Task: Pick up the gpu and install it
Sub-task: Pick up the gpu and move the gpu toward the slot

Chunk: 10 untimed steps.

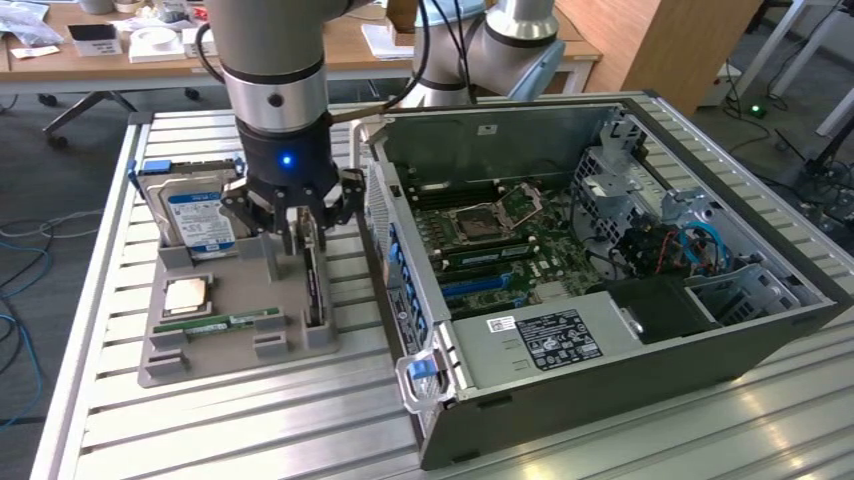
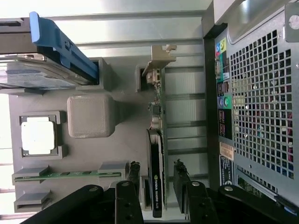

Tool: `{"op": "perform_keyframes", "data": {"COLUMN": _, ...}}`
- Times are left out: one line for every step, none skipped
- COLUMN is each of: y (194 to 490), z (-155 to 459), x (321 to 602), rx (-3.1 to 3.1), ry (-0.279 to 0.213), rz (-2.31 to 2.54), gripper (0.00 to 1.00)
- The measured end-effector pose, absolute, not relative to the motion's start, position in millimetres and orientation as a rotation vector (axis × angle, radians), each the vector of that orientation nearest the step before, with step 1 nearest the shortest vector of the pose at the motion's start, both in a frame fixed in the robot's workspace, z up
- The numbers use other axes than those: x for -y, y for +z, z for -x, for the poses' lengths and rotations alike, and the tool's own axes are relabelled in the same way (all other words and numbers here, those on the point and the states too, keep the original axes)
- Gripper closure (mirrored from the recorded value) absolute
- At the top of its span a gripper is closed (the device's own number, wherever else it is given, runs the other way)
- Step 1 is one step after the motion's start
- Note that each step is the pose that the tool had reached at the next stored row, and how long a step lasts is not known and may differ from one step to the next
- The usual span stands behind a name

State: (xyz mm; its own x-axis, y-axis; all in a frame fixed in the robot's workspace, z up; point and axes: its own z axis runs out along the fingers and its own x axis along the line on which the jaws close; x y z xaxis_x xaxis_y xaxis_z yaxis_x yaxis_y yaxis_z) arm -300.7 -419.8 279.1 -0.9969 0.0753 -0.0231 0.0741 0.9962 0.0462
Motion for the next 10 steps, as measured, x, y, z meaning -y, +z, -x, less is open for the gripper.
{"op": "perform_keyframes", "data": {"y": 278.8, "z": 300.7, "x": 419.9, "rx": -3.114, "ry": 0.071, "rz": -0.117, "gripper": 0.57}}
{"op": "perform_keyframes", "data": {"y": 277.1, "z": 300.8, "x": 420.0, "rx": -3.114, "ry": 0.071, "rz": -0.117, "gripper": 0.57}}
{"op": "perform_keyframes", "data": {"y": 271.2, "z": 300.7, "x": 420.1, "rx": -3.114, "ry": 0.070, "rz": -0.117, "gripper": 0.57}}
{"op": "perform_keyframes", "data": {"y": 269.4, "z": 300.7, "x": 420.1, "rx": -3.114, "ry": 0.071, "rz": -0.117, "gripper": 0.57}}
{"op": "perform_keyframes", "data": {"y": 267.7, "z": 300.7, "x": 420.1, "rx": -3.114, "ry": 0.071, "rz": -0.117, "gripper": 0.57}}
{"op": "perform_keyframes", "data": {"y": 266.2, "z": 300.7, "x": 420.1, "rx": -3.114, "ry": 0.071, "rz": -0.117, "gripper": 0.57}}
{"op": "perform_keyframes", "data": {"y": 264.7, "z": 300.7, "x": 420.1, "rx": -3.114, "ry": 0.071, "rz": -0.117, "gripper": 0.57}}
{"op": "perform_keyframes", "data": {"y": 263.2, "z": 300.7, "x": 420.1, "rx": -3.114, "ry": 0.070, "rz": -0.117, "gripper": 0.57}}
{"op": "perform_keyframes", "data": {"y": 261.7, "z": 300.7, "x": 420.1, "rx": -3.114, "ry": 0.071, "rz": -0.117, "gripper": 0.57}}
{"op": "perform_keyframes", "data": {"y": 259.8, "z": 300.7, "x": 420.1, "rx": -3.114, "ry": 0.071, "rz": -0.117, "gripper": 0.57}}
